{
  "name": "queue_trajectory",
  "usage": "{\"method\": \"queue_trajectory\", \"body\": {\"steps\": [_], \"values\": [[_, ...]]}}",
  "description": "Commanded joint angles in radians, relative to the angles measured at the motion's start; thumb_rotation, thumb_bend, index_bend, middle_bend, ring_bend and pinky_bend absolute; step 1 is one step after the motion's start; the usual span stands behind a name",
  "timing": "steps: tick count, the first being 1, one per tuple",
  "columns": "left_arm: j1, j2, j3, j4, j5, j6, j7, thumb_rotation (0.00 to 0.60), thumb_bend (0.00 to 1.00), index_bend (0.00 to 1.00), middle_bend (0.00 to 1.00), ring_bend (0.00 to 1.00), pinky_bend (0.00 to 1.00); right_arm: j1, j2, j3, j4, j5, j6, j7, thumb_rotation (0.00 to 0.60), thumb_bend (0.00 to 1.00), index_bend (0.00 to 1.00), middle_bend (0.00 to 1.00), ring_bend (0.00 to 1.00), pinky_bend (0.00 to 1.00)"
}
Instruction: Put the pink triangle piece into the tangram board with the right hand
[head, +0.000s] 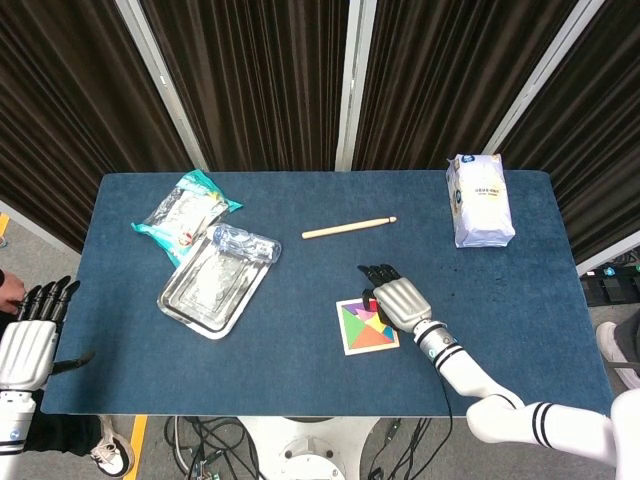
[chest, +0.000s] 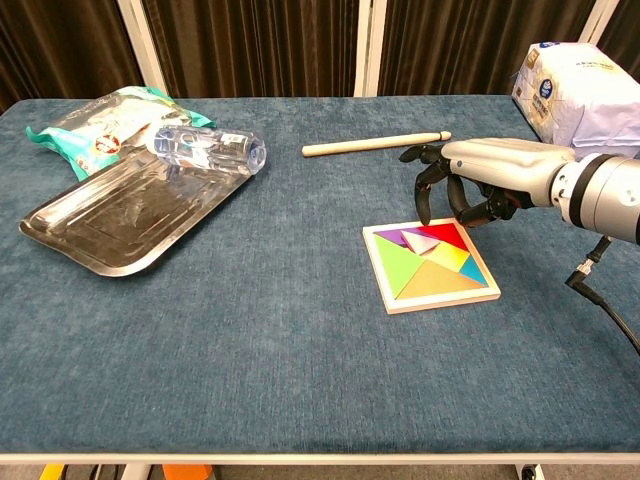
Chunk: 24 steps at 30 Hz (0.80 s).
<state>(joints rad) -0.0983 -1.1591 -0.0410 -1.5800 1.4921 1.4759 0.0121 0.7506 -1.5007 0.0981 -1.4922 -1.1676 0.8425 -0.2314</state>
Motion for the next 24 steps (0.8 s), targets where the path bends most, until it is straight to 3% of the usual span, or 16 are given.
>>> {"method": "queue_trajectory", "body": {"steps": [1, 24], "values": [[0.000, 0.000, 0.001, 0.001, -0.001, -0.003, 0.001, 0.600, 0.00, 0.04, 0.00, 0.00, 0.00, -0.001, -0.011, 0.003, 0.012, 0.011, 0.005, -0.011, 0.600, 1.00, 0.46, 0.00, 0.00, 0.00], [0.002, -0.004, 0.002, 0.015, -0.006, -0.005, -0.014, 0.600, 0.00, 0.04, 0.00, 0.00, 0.00, 0.016, -0.043, -0.007, 0.031, 0.057, -0.034, -0.057, 0.600, 1.00, 0.43, 0.00, 0.00, 0.00]]}}
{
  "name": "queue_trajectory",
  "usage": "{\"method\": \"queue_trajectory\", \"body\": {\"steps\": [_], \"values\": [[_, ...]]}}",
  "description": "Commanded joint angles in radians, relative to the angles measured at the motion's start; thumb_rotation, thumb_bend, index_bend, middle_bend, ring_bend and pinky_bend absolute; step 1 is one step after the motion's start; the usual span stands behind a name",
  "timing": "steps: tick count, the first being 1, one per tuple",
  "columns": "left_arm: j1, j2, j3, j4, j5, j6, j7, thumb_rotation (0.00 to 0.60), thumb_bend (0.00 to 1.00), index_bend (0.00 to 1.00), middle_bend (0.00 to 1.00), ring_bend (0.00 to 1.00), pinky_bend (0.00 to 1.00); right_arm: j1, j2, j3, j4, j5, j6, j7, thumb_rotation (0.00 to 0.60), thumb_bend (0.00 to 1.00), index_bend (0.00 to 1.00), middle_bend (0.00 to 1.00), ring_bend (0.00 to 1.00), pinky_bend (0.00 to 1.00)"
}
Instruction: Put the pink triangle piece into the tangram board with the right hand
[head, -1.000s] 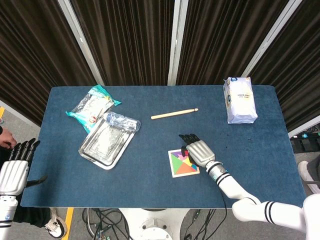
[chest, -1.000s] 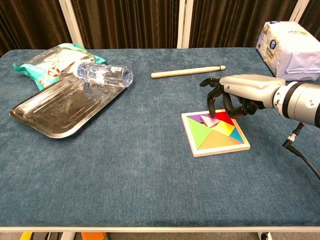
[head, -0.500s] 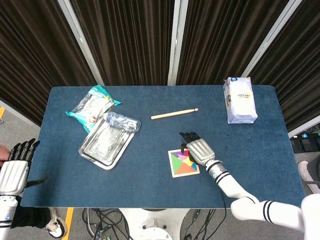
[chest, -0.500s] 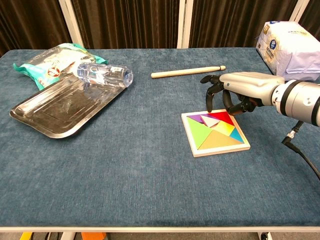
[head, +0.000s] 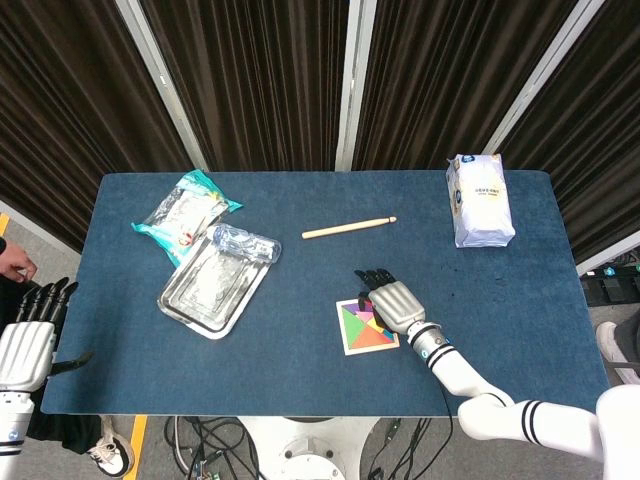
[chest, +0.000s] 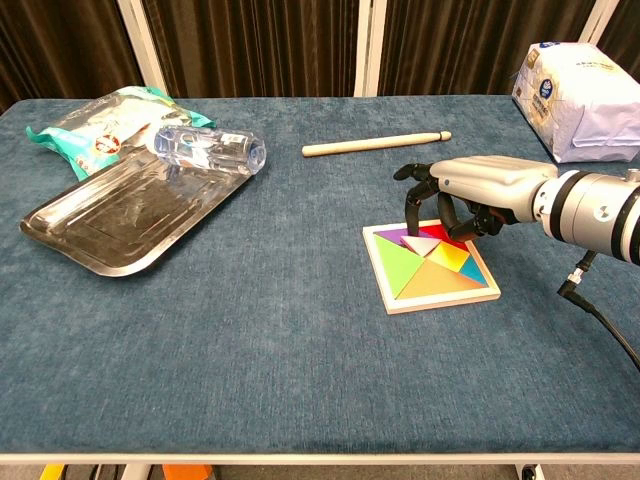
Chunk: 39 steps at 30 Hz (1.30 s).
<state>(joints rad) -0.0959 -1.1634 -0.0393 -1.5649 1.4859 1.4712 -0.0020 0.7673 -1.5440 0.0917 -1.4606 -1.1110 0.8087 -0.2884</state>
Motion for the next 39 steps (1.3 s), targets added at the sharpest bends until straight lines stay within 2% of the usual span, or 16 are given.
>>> {"method": "queue_trajectory", "body": {"steps": [1, 16, 22, 27, 29, 30, 32, 33, 34, 35, 37, 39], "values": [[0.000, 0.000, 0.000, 0.000, 0.000, -0.001, 0.001, 0.600, 0.00, 0.04, 0.00, 0.00, 0.00, -0.001, 0.001, 0.000, -0.001, 0.001, 0.001, 0.000, 0.600, 1.00, 0.43, 0.00, 0.00, 0.00], [-0.001, -0.001, 0.000, -0.001, 0.001, -0.001, 0.003, 0.600, 0.00, 0.04, 0.00, 0.00, 0.00, -0.012, 0.019, -0.009, -0.025, -0.005, 0.016, -0.005, 0.600, 1.00, 0.43, 0.00, 0.00, 0.00], [-0.001, 0.001, -0.001, -0.003, 0.001, 0.000, 0.004, 0.600, 0.00, 0.04, 0.00, 0.00, 0.00, -0.021, 0.029, 0.007, -0.037, -0.027, 0.045, 0.019, 0.600, 1.00, 0.43, 0.00, 0.00, 0.00], [-0.003, 0.004, -0.003, -0.011, 0.004, 0.003, 0.010, 0.600, 0.00, 0.04, 0.00, 0.00, 0.00, -0.052, 0.103, 0.022, -0.103, -0.084, 0.125, 0.045, 0.600, 0.99, 0.38, 0.00, 0.00, 0.00], [-0.002, 0.006, -0.004, -0.017, 0.005, 0.007, 0.014, 0.600, 0.00, 0.04, 0.00, 0.00, 0.00, -0.094, 0.158, 0.010, -0.149, -0.129, 0.199, 0.047, 0.600, 0.91, 0.29, 0.00, 0.00, 0.00], [-0.001, 0.008, -0.004, -0.020, 0.005, 0.009, 0.016, 0.600, 0.00, 0.04, 0.00, 0.00, 0.00, -0.117, 0.185, -0.002, -0.170, -0.153, 0.237, 0.042, 0.600, 0.81, 0.22, 0.00, 0.00, 0.00], [0.000, 0.013, -0.005, -0.030, 0.005, 0.013, 0.021, 0.600, 0.00, 0.04, 0.00, 0.00, 0.00, -0.179, 0.250, -0.040, -0.216, -0.205, 0.327, 0.021, 0.600, 0.45, 0.06, 0.00, 0.00, 0.00], [0.001, 0.015, -0.006, -0.034, 0.006, 0.016, 0.023, 0.600, 0.00, 0.04, 0.00, 0.00, 0.00, -0.209, 0.277, -0.058, -0.234, -0.224, 0.366, 0.012, 0.600, 0.33, 0.03, 0.00, 0.00, 0.00], [0.003, 0.017, -0.007, -0.039, 0.007, 0.020, 0.026, 0.600, 0.00, 0.04, 0.00, 0.00, 0.00, -0.250, 0.308, -0.082, -0.253, -0.248, 0.419, 0.005, 0.600, 0.17, 0.00, 0.00, 0.00, 0.00], [0.003, 0.019, -0.007, -0.042, 0.008, 0.022, 0.029, 0.600, 0.00, 0.04, 0.00, 0.00, 0.00, -0.282, 0.328, -0.100, -0.264, -0.260, 0.457, 0.002, 0.600, 0.08, 0.00, 0.00, 0.00, 0.00], [0.005, 0.025, -0.006, -0.050, 0.009, 0.025, 0.036, 0.600, 0.00, 0.04, 0.00, 0.00, 0.00, -0.354, 0.369, -0.135, -0.287, -0.266, 0.529, 0.006, 0.600, 0.00, 0.00, 0.00, 0.00, 0.00], [0.006, 0.029, -0.005, -0.058, 0.012, 0.029, 0.042, 0.600, 0.00, 0.04, 0.00, 0.00, 0.00, -0.411, 0.392, -0.157, -0.293, -0.267, 0.586, 0.013, 0.600, 0.00, 0.00, 0.00, 0.00, 0.00]]}}
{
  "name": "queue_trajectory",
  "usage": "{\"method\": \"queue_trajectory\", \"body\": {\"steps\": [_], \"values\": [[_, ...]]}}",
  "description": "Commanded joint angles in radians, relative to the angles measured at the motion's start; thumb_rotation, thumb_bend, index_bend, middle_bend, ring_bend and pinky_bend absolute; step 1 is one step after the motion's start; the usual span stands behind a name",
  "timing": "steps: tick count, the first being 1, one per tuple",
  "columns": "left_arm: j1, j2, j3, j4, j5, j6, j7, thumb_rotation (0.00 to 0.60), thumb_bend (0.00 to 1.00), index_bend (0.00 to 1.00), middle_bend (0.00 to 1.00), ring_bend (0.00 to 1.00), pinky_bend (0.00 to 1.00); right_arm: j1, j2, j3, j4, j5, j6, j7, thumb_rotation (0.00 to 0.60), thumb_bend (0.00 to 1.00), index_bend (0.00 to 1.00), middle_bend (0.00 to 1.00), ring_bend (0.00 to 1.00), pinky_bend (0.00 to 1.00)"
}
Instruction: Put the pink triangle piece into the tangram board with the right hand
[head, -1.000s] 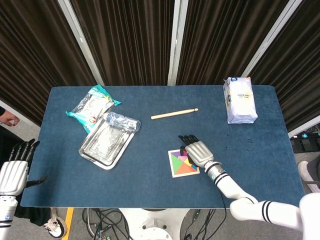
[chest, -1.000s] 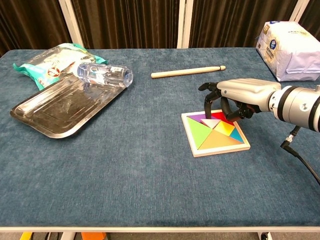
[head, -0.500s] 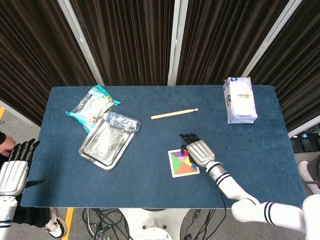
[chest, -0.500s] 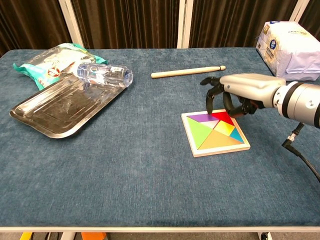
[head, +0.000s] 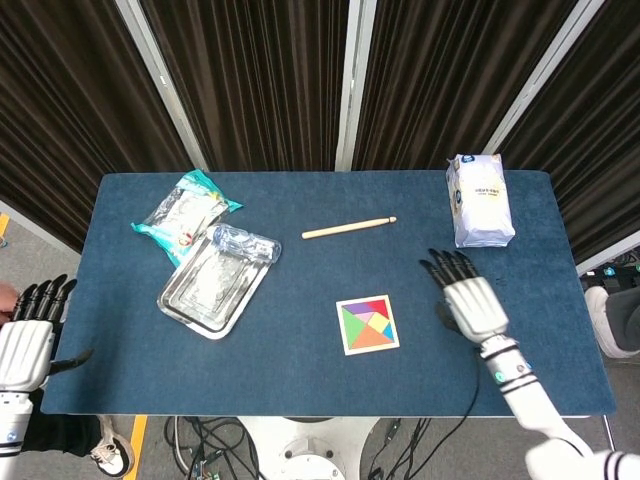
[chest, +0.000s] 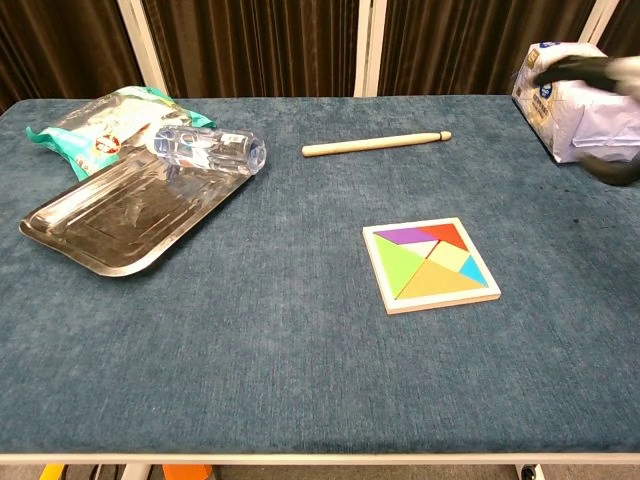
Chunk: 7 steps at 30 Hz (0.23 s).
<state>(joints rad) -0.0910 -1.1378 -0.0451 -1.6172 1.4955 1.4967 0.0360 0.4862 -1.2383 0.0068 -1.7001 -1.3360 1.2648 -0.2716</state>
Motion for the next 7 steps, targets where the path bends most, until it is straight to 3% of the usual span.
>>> {"method": "queue_trajectory", "body": {"steps": [1, 7], "values": [[0.002, 0.006, 0.001, -0.010, 0.004, 0.006, 0.008, 0.600, 0.00, 0.04, 0.00, 0.00, 0.00, -0.166, 0.094, -0.085, -0.051, -0.041, 0.165, -0.004, 0.600, 0.00, 0.00, 0.00, 0.00, 0.00], [0.004, 0.013, 0.002, -0.025, 0.002, 0.006, 0.024, 0.600, 0.00, 0.04, 0.00, 0.00, 0.00, -0.287, 0.089, -0.113, -0.011, -0.064, 0.280, 0.029, 0.600, 0.00, 0.00, 0.00, 0.00, 0.00]]}}
